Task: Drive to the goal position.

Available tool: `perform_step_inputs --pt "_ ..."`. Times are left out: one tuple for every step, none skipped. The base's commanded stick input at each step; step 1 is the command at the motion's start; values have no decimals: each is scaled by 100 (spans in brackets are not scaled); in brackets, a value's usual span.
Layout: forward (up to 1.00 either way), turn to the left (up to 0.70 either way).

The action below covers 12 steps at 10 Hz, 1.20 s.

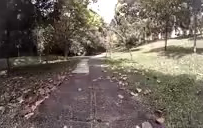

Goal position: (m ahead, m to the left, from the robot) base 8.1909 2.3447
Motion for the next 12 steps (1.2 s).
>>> perform_step_inputs --pt "45 19" --pt "45 27" --pt "45 27" --pt "45 27" --pt "45 27" --pt "45 27" --pt "45 27" --pt "45 25" --pt "45 0" --pt "45 0" --pt "45 0" --pt "45 0"
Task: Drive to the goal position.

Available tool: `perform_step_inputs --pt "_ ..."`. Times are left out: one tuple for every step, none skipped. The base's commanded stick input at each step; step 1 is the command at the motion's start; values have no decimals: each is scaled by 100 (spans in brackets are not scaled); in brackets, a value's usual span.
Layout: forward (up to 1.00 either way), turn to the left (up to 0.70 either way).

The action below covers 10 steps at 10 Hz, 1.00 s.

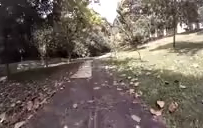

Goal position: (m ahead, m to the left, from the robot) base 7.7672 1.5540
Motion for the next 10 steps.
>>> perform_step_inputs --pt "45 0" --pt "45 0" --pt "45 0" --pt "45 0" --pt "45 0" --pt "45 0" --pt "45 0" --pt "45 0" --pt "45 15" --pt "45 27"
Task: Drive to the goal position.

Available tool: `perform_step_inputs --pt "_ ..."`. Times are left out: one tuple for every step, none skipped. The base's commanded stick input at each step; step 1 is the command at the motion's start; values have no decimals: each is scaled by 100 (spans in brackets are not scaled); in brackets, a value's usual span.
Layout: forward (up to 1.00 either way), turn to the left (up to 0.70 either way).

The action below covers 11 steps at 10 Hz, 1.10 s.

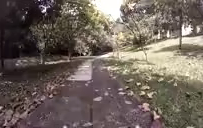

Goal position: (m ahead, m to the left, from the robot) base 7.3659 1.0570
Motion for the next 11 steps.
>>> perform_step_inputs --pt "45 27" --pt "45 27" --pt "45 27" --pt "45 27" --pt "45 27" --pt "45 18" --pt "45 0" --pt "45 0" --pt "45 0" --pt "45 0" --pt "45 0"
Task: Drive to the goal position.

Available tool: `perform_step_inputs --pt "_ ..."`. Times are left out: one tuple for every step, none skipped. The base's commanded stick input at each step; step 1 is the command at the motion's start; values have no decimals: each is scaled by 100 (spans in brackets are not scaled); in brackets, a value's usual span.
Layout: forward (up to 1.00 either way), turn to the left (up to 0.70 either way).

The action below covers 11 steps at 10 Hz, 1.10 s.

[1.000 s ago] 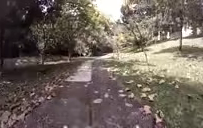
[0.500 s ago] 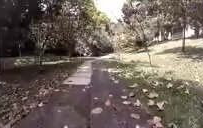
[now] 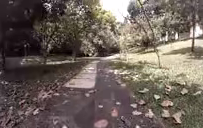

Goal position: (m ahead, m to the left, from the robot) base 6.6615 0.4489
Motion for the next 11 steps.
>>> perform_step_inputs --pt "45 0" --pt "45 0" --pt "45 0" --pt "45 0" --pt "45 0" --pt "45 0" --pt "45 0" --pt "45 0" --pt "45 0" --pt "45 0" --pt "45 0"
